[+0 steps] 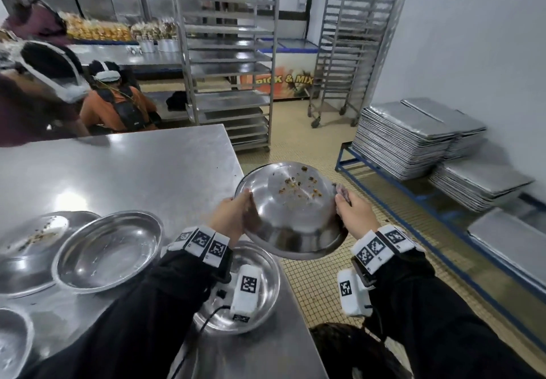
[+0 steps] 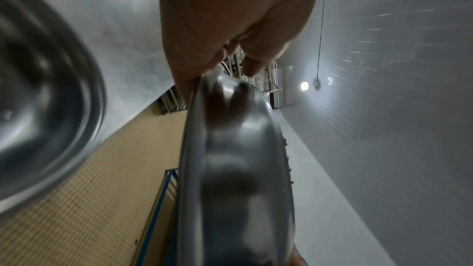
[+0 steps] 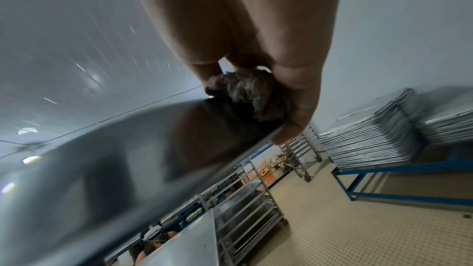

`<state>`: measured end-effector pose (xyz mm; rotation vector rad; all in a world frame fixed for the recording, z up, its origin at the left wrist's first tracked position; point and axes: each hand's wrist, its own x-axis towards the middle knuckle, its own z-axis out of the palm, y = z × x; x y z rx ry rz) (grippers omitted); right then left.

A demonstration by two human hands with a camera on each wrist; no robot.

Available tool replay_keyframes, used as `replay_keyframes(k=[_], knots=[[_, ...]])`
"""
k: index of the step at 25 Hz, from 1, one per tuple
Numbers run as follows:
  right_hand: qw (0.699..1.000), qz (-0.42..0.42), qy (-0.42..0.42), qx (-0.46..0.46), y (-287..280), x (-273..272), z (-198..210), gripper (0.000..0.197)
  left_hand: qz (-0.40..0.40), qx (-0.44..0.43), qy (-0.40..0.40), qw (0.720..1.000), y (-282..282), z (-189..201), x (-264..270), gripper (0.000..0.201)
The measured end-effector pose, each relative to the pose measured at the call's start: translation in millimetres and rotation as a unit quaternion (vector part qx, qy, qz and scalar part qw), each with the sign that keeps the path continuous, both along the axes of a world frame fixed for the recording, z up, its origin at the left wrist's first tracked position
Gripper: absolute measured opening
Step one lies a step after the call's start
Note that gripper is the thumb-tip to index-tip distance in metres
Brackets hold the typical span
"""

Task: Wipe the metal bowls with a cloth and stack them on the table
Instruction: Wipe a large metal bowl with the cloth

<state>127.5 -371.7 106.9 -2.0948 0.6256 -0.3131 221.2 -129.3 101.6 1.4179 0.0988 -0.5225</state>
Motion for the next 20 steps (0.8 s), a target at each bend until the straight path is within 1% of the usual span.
replay_keyframes(k=[1,3,4,8,10,12,15,18,20], knots=[[1.0,-0.008,-0.008,-0.01,-8,-19,2,0.039,-0.036,0.004,-0.013,0.999,-10,2,-16,0.064],[0.999,-0.035,-0.007,-0.022,-25,-56,1,0.037,-0.015,-0.009,0.009,1.0,-31,6,-44,0.037],[0.998,-0.05,-0.004,-0.025,-33,-68,-3,0.036,0.004,-0.017,0.017,1.0,-39,2,-51,0.033],[0.994,-0.1,-0.006,-0.036,-71,-124,-23,0.038,-0.031,-0.012,0.057,0.998,-90,-16,-83,0.028],[0.993,-0.105,-0.005,-0.048,-92,-143,-37,0.037,-0.038,-0.017,0.067,0.997,-115,-25,-95,0.027],[0.992,-0.102,0.014,-0.07,-115,-154,-49,0.033,-0.045,0.001,0.067,0.997,-135,-36,-103,0.027],[0.995,-0.067,0.015,-0.071,-144,-158,-62,0.031,-0.025,0.042,0.037,0.998,-154,-52,-108,0.024],[0.994,-0.025,0.047,-0.099,-171,-150,-59,0.03,-0.008,0.076,0.025,0.997,-170,-64,-110,0.03],[0.992,0.013,0.048,-0.114,-179,-139,-48,0.03,0.009,0.106,0.015,0.994,-176,-70,-111,0.034]])
